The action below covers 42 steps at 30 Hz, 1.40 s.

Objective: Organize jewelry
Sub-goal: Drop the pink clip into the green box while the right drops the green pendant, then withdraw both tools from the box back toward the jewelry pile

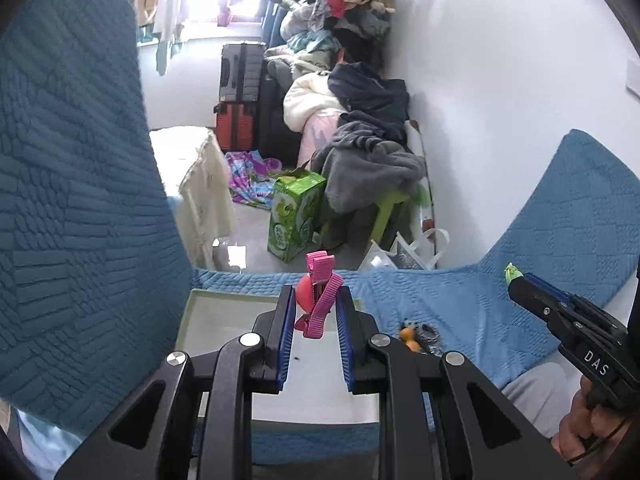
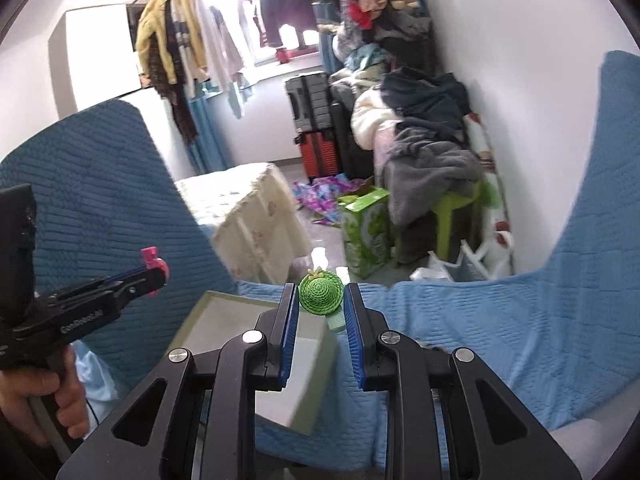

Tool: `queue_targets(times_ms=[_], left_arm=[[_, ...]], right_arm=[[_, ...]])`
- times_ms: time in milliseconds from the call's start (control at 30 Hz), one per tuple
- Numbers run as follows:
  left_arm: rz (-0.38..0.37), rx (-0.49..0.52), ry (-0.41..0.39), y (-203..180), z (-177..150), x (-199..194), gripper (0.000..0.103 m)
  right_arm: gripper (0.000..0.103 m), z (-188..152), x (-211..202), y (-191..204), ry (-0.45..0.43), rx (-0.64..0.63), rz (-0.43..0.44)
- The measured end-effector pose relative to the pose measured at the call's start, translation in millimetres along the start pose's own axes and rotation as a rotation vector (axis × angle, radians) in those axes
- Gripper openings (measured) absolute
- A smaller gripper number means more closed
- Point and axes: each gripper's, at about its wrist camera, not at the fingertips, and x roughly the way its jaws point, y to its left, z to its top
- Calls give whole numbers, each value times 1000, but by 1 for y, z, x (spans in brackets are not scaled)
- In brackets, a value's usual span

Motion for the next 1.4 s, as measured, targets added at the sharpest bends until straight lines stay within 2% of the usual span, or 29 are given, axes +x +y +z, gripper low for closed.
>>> queue_targets(times_ms=[233, 433, 700, 867, 967, 1000, 1067, 1133, 1167, 1200, 1233, 1267, 1400], left_arm=[[22, -29, 114, 46, -30, 34, 20], [14, -89, 196, 73, -57, 56, 20], [13, -80, 266, 89, -72, 90, 20], [11, -67, 340, 98, -80, 112, 20], [16, -53, 348, 97, -83, 115, 21], [20, -46, 349, 95, -83, 115, 21], [39, -29, 342, 91, -81, 114, 22], [68, -20, 333, 87, -78, 113, 36], [79, -20, 316, 85, -74, 108, 56], [87, -26, 293, 84, -71, 103, 66], [87, -31, 265, 83, -67, 97, 78], [85, -39, 235, 82, -62, 89, 79], [82, -73, 164, 79, -42, 62, 79]], right_arm=[[21, -22, 48, 42, 105, -46, 46], [21, -43, 89, 56, 196, -13, 52], [21, -73, 125, 63, 276, -26, 21], [21, -89, 144, 64, 330, -25, 4], [22, -91, 146, 64, 343, -15, 12], [22, -92, 147, 63, 352, -14, 13], [36, -92, 147, 63, 364, -12, 20], [38, -88, 141, 63, 343, -13, 42], [41, -85, 137, 63, 331, -18, 55], [43, -81, 132, 63, 316, -24, 64], [50, -75, 128, 62, 295, -26, 68], [56, -69, 121, 61, 269, -27, 73], [58, -37, 93, 55, 167, -43, 86]])
